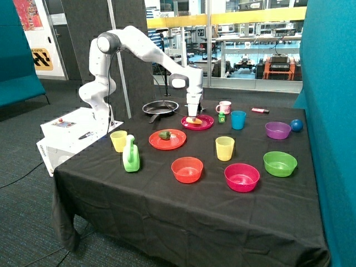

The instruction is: Serve the vegetables in different plates

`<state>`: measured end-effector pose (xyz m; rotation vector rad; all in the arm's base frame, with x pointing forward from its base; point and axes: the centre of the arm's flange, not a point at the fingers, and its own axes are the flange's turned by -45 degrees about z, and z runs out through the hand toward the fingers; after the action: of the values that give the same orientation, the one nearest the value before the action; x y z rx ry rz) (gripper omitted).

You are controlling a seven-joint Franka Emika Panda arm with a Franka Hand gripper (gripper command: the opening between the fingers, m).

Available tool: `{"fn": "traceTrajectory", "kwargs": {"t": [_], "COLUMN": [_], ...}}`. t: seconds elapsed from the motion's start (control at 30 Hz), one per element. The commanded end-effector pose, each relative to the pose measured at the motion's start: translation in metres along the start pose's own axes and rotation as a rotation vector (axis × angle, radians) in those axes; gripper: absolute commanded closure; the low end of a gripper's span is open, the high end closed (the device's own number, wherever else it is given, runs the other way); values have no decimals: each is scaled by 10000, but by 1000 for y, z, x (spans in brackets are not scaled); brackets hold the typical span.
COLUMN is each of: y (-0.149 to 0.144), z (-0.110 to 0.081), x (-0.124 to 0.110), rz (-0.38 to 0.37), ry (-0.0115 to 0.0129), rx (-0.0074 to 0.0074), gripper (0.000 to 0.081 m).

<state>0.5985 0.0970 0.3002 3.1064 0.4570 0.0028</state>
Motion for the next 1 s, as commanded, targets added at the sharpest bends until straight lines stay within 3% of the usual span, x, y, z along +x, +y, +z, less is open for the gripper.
{"fn": "traceTrajectory", "kwargs": {"t": [0.0,0.33,0.73,0.97], "y": [0,6,15,22], "z": [-5,-17,-49,-56], "x": [-2,-9,-37,-52], "rz": [-75,-181,-488,-593], "ry": [-15,-15,-15,-14], "rx": [20,20,20,20], "gripper": [0,0,101,127]}}
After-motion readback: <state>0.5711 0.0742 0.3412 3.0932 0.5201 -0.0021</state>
